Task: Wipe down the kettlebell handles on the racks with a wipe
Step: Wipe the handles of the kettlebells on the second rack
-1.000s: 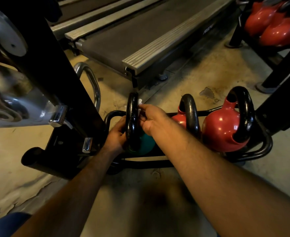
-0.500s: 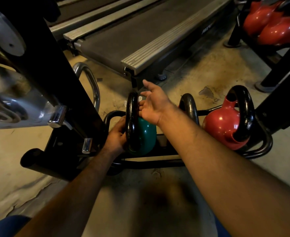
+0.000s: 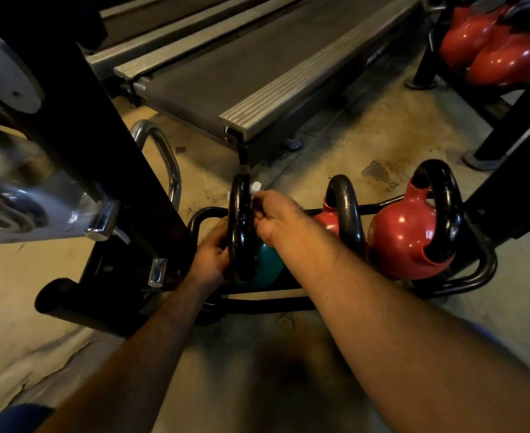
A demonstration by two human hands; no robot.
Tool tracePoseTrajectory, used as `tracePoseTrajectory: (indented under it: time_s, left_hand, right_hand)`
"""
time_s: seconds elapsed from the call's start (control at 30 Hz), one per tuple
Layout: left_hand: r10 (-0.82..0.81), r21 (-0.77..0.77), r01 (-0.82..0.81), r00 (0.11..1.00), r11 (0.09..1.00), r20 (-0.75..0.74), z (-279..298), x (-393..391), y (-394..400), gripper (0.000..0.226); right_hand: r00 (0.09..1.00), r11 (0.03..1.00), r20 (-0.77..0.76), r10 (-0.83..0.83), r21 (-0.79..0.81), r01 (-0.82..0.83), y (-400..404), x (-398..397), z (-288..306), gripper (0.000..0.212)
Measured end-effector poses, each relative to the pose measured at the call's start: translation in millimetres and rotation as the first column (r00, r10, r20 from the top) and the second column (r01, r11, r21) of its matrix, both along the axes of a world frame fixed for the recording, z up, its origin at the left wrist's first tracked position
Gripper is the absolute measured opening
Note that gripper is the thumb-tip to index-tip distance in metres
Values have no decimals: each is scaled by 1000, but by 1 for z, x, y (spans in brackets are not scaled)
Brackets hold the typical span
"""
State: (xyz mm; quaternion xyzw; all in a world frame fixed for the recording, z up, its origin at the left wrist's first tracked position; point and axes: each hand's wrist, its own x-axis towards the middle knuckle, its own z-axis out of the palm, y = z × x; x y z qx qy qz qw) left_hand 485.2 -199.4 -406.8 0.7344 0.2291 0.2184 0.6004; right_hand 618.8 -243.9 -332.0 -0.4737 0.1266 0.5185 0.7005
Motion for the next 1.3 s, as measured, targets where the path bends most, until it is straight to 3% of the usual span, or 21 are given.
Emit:
tracePoseTrajectory:
  time_s: [0.3, 0.5, 0.9, 1.03, 1.13, 1.2, 1.3]
  left_hand:
    - [12, -46, -12, 1000, 999, -6, 3, -1, -3, 49]
    - [16, -51, -17, 1000, 999, -17, 2, 1, -3, 47]
    - [39, -39, -39, 999, 998, -11, 3, 1, -4, 61]
    - [47, -64, -49, 998, 997, -35, 0, 1, -2, 63]
    - [37, -31, -38, 999, 999, -39, 2, 0, -3, 63]
    - [41, -52, -43, 999, 998, -29, 3, -1, -3, 58]
    - [42, -74, -43, 999, 996, -10, 5, 0, -6, 50]
  right_hand:
    - [999, 999, 3, 46, -16, -46, -1, 5, 9, 35]
    - [970, 986, 192, 149, -104, -131, 7, 8, 14, 26]
    - [996, 988, 78, 45, -153, -33, 27, 5, -4, 26]
    - [997, 992, 74, 8, -124, 1, 27, -1, -2, 9]
    - [994, 988, 103, 34, -156, -17, 21, 2, 1, 17]
    - [992, 993, 125, 21, -117, -6, 14, 9, 7, 11]
    - [988, 993, 152, 41, -112, -24, 8, 15, 9, 26]
